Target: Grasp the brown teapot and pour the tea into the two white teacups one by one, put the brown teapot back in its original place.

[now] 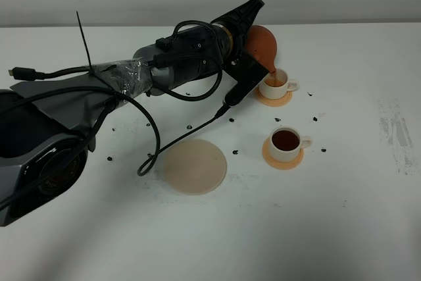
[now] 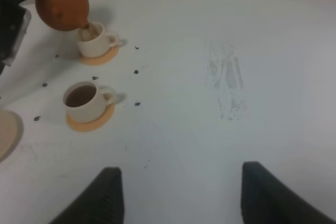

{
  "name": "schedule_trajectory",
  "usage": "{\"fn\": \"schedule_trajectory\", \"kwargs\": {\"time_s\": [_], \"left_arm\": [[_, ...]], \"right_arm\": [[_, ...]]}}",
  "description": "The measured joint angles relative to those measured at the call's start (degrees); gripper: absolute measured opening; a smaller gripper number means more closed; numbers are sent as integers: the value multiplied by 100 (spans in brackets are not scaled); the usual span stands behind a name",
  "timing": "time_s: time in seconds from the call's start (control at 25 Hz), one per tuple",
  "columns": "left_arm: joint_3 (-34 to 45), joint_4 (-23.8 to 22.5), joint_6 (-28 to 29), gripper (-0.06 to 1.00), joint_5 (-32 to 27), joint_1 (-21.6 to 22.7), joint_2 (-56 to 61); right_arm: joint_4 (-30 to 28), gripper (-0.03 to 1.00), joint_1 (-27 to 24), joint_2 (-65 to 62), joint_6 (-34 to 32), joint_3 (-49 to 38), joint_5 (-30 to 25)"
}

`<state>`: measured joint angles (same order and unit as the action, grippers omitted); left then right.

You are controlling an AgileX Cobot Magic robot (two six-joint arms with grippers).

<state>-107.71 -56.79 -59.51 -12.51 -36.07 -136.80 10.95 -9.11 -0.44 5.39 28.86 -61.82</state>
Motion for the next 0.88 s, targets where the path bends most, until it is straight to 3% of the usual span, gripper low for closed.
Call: {"fn": "schedule_trajectory", "kwargs": {"time_s": [0.32,0.56,0.88], "left_arm": [[0,-174,-15,12,75,0,0],[0,-192,-461,12,119,0,0],[0,-192,-522,12,135,0,0]], "right_arm": [[0,51,0,0,0,0,0],[0,51,0,0,0,0,0],[0,51,0,0,0,0,0]]}}
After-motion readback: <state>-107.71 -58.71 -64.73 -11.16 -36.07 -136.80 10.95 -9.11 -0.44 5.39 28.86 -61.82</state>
